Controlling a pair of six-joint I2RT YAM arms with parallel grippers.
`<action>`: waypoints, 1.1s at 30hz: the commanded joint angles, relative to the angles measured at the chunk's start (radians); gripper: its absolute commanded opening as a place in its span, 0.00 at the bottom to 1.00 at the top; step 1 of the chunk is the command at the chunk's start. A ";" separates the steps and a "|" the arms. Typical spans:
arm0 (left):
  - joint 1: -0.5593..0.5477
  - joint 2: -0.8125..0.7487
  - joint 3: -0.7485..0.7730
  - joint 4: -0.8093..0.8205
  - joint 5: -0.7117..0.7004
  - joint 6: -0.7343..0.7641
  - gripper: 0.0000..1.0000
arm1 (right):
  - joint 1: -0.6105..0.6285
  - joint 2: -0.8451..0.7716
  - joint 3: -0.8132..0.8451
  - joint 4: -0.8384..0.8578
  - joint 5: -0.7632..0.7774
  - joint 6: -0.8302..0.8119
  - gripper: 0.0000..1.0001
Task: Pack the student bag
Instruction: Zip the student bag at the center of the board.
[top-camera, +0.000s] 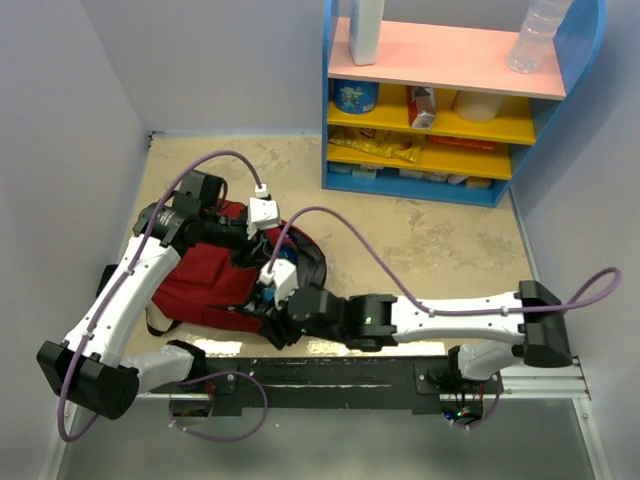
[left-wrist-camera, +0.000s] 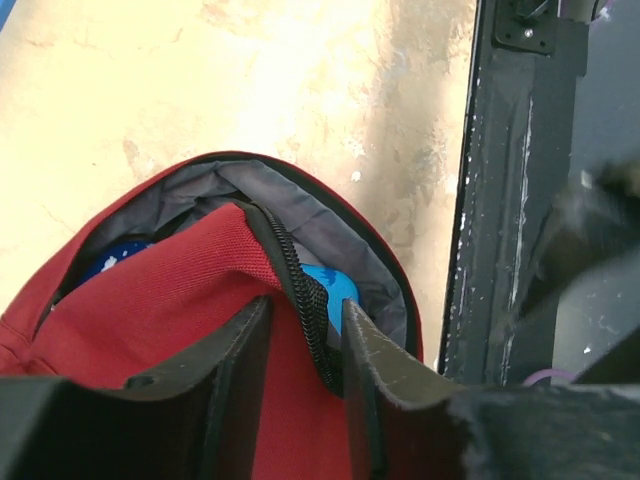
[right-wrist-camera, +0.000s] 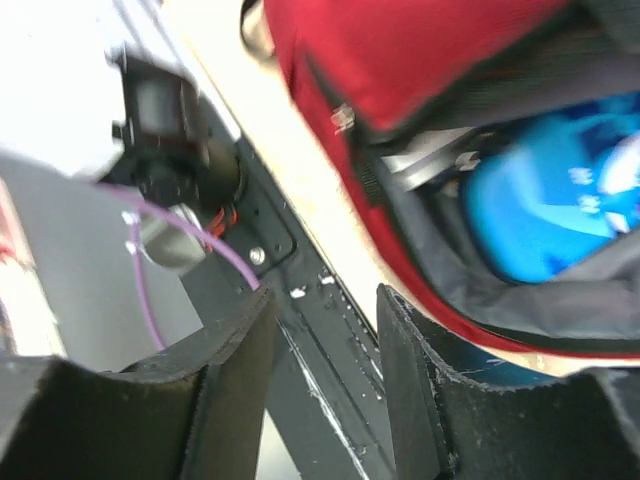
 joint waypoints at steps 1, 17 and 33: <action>-0.005 -0.043 -0.008 -0.021 -0.002 0.027 0.43 | 0.038 0.096 0.101 -0.017 0.111 -0.128 0.49; 0.210 -0.168 -0.049 -0.265 -0.116 0.257 0.84 | 0.013 0.281 0.239 0.008 0.131 -0.337 0.52; 0.239 -0.215 -0.057 -0.303 -0.205 0.320 0.92 | -0.097 0.338 0.245 0.034 0.017 -0.297 0.40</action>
